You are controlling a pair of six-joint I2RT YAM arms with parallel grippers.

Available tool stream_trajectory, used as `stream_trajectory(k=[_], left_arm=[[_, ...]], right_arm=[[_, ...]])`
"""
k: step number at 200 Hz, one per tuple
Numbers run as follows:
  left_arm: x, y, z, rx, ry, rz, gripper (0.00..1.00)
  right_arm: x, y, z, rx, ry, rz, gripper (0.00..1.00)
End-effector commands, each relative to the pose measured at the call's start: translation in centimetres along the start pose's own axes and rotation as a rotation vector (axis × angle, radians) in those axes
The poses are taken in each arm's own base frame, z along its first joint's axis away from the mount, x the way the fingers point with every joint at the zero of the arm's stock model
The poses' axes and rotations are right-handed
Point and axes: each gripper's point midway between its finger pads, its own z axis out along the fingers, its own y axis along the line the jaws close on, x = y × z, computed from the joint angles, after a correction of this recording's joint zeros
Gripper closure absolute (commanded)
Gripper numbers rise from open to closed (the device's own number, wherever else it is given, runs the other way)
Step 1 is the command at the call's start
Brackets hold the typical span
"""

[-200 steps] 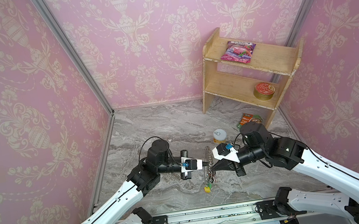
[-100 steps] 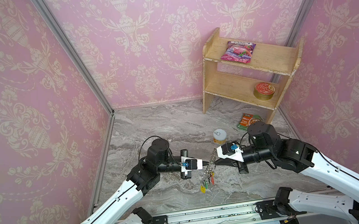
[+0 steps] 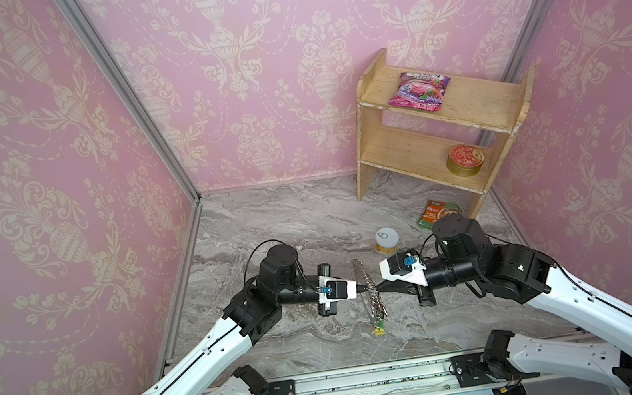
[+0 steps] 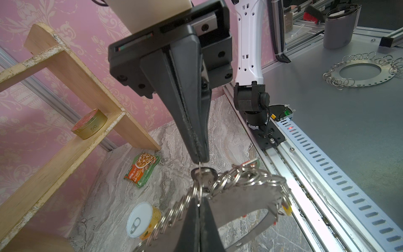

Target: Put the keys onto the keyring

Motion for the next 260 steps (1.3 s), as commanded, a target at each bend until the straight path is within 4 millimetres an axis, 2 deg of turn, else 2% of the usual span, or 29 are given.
stream_trajectory(k=[1,202,260], left_arm=[[-2.2,0.2,-0.4,0.005,-0.055,0.065,1.0],[-3.0,0.1,-0.8,0.008,-0.073,0.074,1.0],[-2.8,0.0,-0.5,0.029,-0.064,0.038,1.0]], right_arm=[[-1.2,0.5,-0.2,-0.039,-0.029,-0.011,1.0],[-0.5,1.2,0.9,-0.102,0.009,0.024,1.0],[-0.8,1.2,0.9,-0.098,0.003,0.015,1.0]])
